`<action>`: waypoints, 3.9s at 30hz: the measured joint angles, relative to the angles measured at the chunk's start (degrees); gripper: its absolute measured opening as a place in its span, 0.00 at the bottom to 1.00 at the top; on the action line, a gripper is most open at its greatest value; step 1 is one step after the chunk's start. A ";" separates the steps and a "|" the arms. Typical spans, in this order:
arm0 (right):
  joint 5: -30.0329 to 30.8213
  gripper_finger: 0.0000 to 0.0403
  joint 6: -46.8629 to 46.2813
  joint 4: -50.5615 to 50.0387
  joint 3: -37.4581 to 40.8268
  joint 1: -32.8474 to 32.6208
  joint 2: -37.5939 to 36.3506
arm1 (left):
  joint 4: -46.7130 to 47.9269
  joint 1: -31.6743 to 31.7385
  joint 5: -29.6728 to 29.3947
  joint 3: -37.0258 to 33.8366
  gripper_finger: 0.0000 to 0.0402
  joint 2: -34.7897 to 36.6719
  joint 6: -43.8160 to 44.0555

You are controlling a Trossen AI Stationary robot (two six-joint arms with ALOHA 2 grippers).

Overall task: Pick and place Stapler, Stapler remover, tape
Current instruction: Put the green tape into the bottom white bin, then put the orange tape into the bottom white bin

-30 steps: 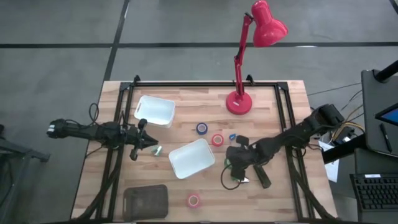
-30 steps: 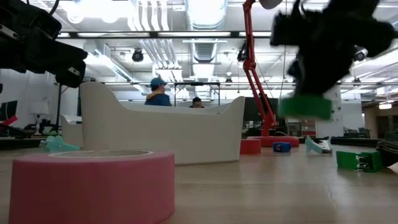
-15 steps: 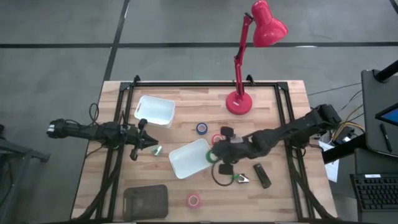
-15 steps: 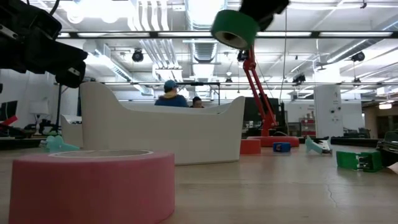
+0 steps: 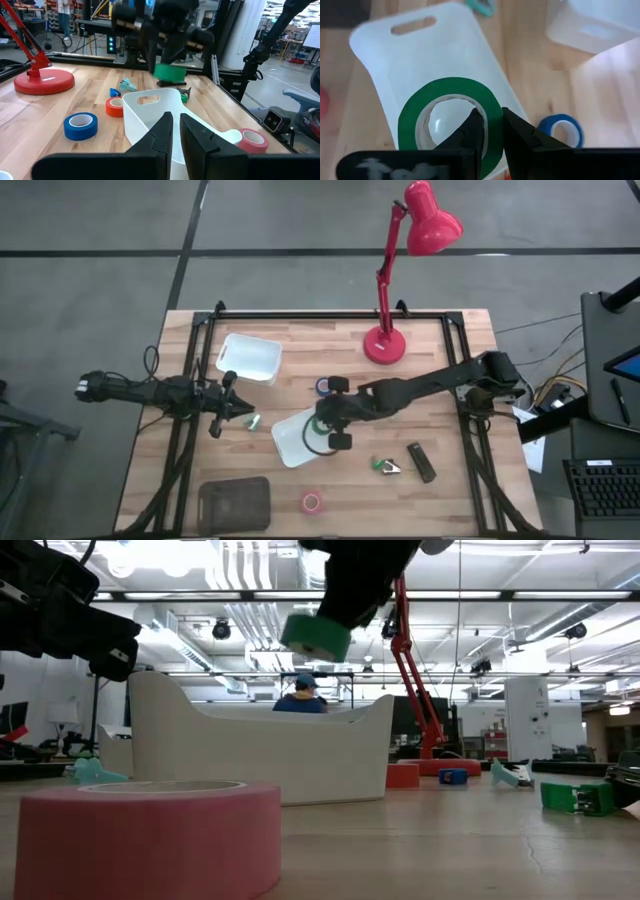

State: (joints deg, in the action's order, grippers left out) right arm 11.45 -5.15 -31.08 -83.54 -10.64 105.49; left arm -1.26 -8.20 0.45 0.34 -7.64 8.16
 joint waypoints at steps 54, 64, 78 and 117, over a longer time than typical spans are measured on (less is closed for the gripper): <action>-0.97 0.32 1.05 -1.49 -3.10 1.28 10.77 | 0.00 -0.01 -0.03 0.00 0.10 0.00 0.00; -0.51 0.30 -3.20 -14.33 -1.94 0.38 2.23 | 0.00 0.01 -0.03 0.00 0.10 0.00 -0.01; 2.26 0.24 -2.43 -7.44 14.50 -0.28 -6.66 | 0.00 -0.01 -0.03 0.00 0.10 0.00 -0.01; 1.39 0.28 0.72 14.41 30.92 4.81 -5.79 | 0.00 -0.01 -0.04 0.00 0.10 0.00 0.00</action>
State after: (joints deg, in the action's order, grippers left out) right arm 12.84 -4.43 -16.67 -52.62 -5.82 99.70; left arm -1.26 -8.21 0.41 0.34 -7.64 8.15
